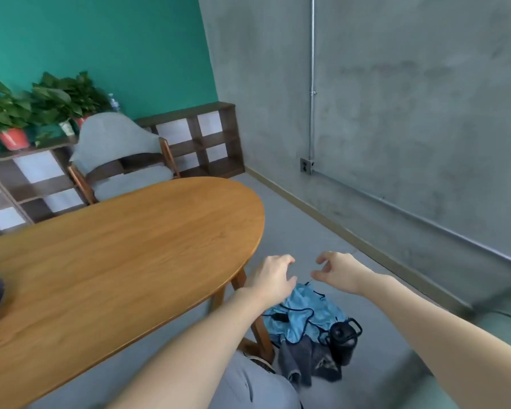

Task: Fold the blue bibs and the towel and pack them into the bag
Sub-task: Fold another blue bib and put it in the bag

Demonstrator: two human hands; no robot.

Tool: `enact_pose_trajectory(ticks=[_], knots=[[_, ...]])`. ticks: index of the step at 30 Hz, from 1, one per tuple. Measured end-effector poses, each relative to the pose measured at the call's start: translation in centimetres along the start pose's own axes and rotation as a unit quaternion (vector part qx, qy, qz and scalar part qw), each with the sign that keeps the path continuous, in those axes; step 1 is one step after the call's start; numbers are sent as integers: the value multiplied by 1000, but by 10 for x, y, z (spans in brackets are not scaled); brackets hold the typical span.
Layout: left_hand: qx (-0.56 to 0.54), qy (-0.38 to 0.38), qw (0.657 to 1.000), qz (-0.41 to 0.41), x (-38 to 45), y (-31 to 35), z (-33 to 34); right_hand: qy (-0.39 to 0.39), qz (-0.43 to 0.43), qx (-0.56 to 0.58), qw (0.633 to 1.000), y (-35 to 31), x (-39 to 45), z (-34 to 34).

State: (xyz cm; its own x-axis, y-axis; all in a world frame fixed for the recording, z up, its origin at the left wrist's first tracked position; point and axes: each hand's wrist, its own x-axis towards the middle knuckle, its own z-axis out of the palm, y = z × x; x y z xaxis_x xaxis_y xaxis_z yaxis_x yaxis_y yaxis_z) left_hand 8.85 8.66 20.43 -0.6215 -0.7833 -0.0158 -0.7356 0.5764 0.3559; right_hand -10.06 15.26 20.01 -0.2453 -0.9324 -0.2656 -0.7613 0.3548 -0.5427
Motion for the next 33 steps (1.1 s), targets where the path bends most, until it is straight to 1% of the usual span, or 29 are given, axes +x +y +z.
enact_pose_trajectory(ticks=[7,12,17,21,26,33], knots=[[-15,-71,996,-58,34,-24,89,-79,60,-7,995,63,56,60],[-20,-121,987,-101,57,-51,140,-129,95,2,987,92,94,106],[-18,-167,976,-136,80,-80,188,-161,114,7,980,116,132,152],[-19,-186,970,-156,96,-96,224,-184,134,26,973,131,160,190],[-35,-186,965,-179,118,-107,254,-223,146,43,963,147,188,242],[-43,-193,959,-204,118,-130,282,-222,181,34,958,168,213,286]])
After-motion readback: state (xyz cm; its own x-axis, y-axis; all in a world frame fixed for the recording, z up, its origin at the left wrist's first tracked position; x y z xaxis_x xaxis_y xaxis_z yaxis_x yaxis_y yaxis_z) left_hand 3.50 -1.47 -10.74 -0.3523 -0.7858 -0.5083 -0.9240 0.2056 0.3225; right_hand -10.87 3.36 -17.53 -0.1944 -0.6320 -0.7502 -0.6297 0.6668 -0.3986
